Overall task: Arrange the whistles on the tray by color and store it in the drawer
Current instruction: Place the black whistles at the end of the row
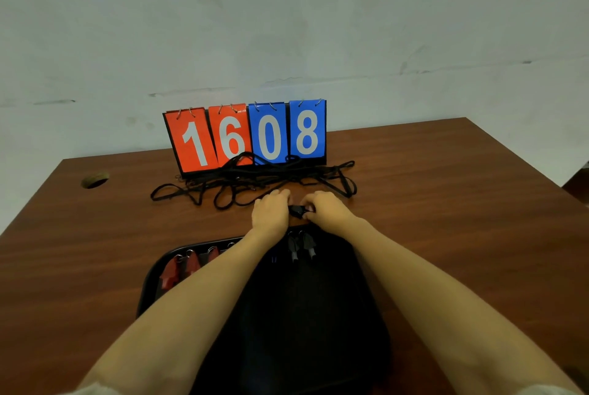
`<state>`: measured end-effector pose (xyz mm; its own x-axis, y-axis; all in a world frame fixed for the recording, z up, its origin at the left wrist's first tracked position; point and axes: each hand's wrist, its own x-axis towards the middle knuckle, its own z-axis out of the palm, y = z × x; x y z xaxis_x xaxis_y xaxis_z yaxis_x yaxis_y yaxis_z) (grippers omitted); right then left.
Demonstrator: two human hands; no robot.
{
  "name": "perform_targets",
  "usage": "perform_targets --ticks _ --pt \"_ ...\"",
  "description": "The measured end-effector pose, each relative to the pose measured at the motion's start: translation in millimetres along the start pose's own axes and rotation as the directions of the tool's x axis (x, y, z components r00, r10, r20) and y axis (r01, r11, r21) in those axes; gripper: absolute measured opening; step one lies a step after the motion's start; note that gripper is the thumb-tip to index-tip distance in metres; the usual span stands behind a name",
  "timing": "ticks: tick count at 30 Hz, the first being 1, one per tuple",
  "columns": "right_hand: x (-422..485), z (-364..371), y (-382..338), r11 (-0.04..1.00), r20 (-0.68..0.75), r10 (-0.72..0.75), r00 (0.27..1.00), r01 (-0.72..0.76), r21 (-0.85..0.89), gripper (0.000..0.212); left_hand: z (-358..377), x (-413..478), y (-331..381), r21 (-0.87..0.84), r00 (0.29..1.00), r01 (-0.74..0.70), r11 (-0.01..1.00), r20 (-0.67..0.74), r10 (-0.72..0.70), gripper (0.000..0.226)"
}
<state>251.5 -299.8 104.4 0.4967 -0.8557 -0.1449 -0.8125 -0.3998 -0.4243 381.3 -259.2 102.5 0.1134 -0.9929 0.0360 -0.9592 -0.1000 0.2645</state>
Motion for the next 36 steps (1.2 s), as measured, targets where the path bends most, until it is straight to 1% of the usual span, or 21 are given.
perform_targets --ticks 3,5,8,10,13,15,18,22,25,28,36 --pt "-7.6 0.9 -2.6 0.998 -0.055 0.042 0.998 -0.039 0.046 0.024 -3.8 -5.6 1.2 -0.025 1.0 0.004 1.0 0.016 -0.004 0.016" --pt "-14.5 -1.5 -5.9 0.995 -0.104 0.088 0.991 -0.083 0.058 0.024 -8.4 -12.0 1.3 -0.037 1.0 0.005 0.999 -0.007 -0.005 0.023" --pt "-26.7 -8.8 -10.5 0.979 -0.227 0.18 0.957 -0.152 0.133 0.03 -16.5 -27.0 0.3 -0.026 0.997 -0.014 1.0 -0.077 0.012 0.032" --pt "-38.3 -12.1 -14.3 0.97 -0.295 0.217 0.93 -0.172 0.172 0.03 -20.2 -42.0 1.3 -0.003 0.994 -0.052 0.999 -0.097 0.051 0.033" --pt "-60.4 -10.3 -18.2 0.972 -0.35 0.222 0.91 -0.18 0.15 0.027 -20.9 -66.0 1.6 0.043 0.987 -0.11 0.993 -0.112 0.114 0.03" --pt "-74.7 -5.7 -18.3 0.974 -0.372 0.225 0.901 -0.192 0.123 0.029 -20.3 -80.8 -0.3 0.08 0.985 -0.133 0.988 -0.096 0.14 0.03" --pt "-91.9 3.6 -17.1 0.971 -0.348 0.24 0.906 -0.231 0.068 0.032 -16.7 -100.1 -3.6 0.086 0.985 -0.152 0.985 -0.067 0.158 0.033" --pt "-107.0 16.3 -16.2 0.96 -0.299 0.266 0.917 -0.28 -0.007 0.035 -8.7 -117.9 -2.8 0.065 0.975 -0.214 0.975 -0.046 0.217 0.037" --pt "-110.7 22.3 -17.1 0.946 -0.282 0.296 0.913 -0.32 -0.043 0.038 -6.0 -122.3 -1.4 0.068 0.974 -0.223 0.973 -0.033 0.225 0.039" --pt "-110.4 26.4 -18.5 0.935 -0.279 0.32 0.905 -0.349 -0.061 0.041 -4.5 -121.8 -1.2 0.087 0.974 -0.224 0.971 -0.024 0.227 0.04" --pt "-104.4 28.6 -18.7 0.934 -0.291 0.32 0.902 -0.352 -0.063 0.042 -1.4 -121.8 -6.6 0.152 0.97 -0.236 0.96 -0.02 0.241 0.041"
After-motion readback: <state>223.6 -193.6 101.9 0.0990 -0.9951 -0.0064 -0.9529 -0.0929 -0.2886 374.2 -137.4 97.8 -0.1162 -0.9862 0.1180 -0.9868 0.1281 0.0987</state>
